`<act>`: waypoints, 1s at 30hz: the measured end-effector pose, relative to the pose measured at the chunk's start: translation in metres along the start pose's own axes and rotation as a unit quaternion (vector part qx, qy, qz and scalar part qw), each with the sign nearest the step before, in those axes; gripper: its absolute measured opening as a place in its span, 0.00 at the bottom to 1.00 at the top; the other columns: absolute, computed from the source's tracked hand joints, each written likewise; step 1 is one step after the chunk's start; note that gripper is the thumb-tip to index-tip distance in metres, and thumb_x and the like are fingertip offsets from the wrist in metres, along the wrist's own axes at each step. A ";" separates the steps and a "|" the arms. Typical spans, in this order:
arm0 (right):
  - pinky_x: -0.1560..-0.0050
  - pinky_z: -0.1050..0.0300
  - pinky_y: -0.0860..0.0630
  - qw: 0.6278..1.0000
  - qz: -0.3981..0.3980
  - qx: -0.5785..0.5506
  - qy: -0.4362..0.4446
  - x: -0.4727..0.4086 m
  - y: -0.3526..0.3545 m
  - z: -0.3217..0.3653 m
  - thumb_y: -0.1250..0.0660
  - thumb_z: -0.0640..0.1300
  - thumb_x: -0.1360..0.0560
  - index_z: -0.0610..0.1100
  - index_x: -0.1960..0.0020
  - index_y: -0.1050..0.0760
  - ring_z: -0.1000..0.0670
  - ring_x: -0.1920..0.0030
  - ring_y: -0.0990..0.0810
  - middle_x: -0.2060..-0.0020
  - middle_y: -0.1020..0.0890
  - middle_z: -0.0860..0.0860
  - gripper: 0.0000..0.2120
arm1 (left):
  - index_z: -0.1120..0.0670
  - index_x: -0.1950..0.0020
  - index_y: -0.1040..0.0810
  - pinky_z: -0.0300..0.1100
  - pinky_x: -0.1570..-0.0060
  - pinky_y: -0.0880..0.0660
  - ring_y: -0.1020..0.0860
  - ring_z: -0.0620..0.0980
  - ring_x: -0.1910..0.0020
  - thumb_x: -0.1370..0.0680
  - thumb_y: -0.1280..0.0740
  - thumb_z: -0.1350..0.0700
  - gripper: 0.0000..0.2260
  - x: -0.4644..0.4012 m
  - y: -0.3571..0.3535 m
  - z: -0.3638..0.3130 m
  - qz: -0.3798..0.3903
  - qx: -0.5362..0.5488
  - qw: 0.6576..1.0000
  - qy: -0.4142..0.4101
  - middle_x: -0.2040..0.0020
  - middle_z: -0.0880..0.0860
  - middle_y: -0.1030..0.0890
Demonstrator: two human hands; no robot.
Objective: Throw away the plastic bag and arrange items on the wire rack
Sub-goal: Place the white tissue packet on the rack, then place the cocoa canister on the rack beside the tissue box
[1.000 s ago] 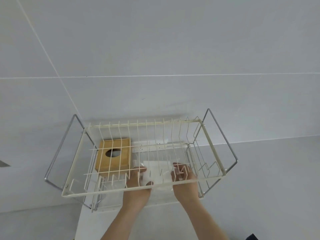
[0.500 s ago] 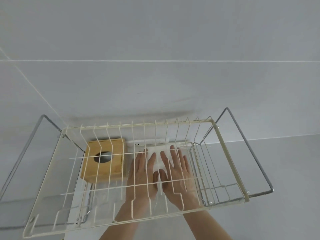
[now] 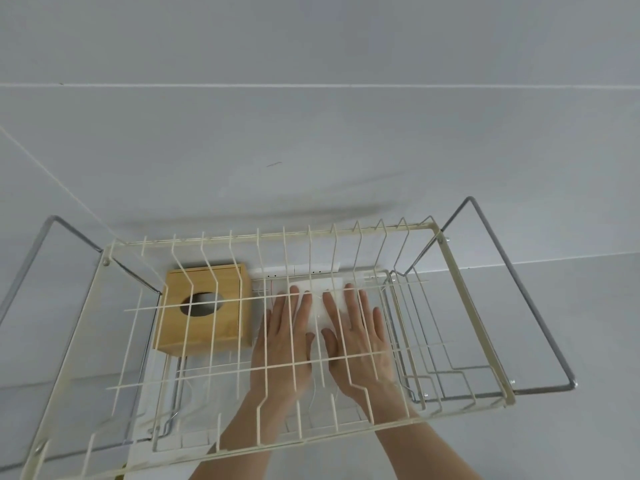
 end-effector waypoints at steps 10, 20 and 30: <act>0.21 0.40 0.43 0.998 -0.065 0.008 -0.021 0.059 0.034 0.003 0.52 0.58 0.17 0.50 0.18 0.38 0.37 0.20 0.36 0.19 0.41 0.42 0.29 | 0.49 0.21 0.40 0.53 0.26 0.39 0.44 0.49 0.20 0.17 0.51 0.47 0.24 0.040 0.042 -0.008 -0.040 0.061 0.997 -0.022 0.22 0.51 0.37; 0.18 0.50 0.54 0.996 0.010 -0.073 -0.053 0.182 0.058 -0.016 0.64 0.67 0.24 0.53 0.17 0.43 0.43 0.16 0.51 0.16 0.47 0.44 0.40 | 0.44 0.18 0.53 0.45 0.20 0.54 0.53 0.47 0.19 0.17 0.53 0.42 0.26 0.156 0.075 -0.055 0.098 0.103 0.986 0.087 0.17 0.45 0.51; 0.24 0.49 0.34 0.945 0.011 -0.279 -0.170 0.285 0.060 -0.039 0.37 0.59 0.18 0.54 0.21 0.33 0.47 0.19 0.37 0.18 0.37 0.48 0.27 | 0.42 0.20 0.46 0.46 0.25 0.38 0.41 0.45 0.22 0.19 0.47 0.37 0.28 0.255 0.070 -0.097 0.141 0.276 0.941 0.134 0.20 0.44 0.43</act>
Point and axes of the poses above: each hand's wrist, its own x-axis away from the middle knuckle, its own y-axis out of the back of the hand, z = x × y, the point moved 2 cm from there along -x, towards the middle knuckle
